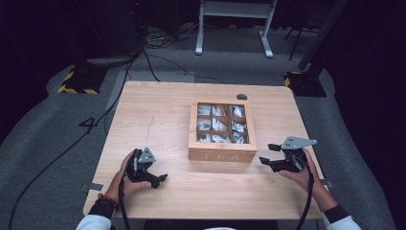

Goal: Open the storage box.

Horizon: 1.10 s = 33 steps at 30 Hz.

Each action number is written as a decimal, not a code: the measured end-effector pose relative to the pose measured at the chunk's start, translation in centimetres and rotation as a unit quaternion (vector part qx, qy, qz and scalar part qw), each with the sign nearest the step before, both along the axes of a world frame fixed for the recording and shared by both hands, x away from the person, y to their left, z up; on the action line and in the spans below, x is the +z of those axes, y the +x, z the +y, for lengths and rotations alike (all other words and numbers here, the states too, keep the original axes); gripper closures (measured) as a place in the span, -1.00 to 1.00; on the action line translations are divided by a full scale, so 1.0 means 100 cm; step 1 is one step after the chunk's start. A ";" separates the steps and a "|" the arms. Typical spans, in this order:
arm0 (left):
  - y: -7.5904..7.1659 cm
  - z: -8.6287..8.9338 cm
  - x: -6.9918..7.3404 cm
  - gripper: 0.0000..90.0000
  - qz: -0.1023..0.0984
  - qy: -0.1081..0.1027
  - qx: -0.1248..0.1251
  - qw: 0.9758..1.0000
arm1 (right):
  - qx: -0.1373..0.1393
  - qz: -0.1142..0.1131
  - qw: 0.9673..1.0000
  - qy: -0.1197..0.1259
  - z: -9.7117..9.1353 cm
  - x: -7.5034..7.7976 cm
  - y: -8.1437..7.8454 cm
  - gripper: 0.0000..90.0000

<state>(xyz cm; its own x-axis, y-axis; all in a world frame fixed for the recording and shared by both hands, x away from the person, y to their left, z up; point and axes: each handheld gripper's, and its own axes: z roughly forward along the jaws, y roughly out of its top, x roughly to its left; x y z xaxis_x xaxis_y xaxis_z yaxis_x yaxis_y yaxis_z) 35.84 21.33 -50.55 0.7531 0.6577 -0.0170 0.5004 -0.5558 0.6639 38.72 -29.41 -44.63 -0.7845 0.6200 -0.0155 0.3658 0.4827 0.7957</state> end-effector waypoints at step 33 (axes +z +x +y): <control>-0.002 0.000 0.000 -0.99 0.001 -0.001 0.007 1.000 | 0.010 -0.009 1.000 -0.007 0.037 0.003 0.019 -0.24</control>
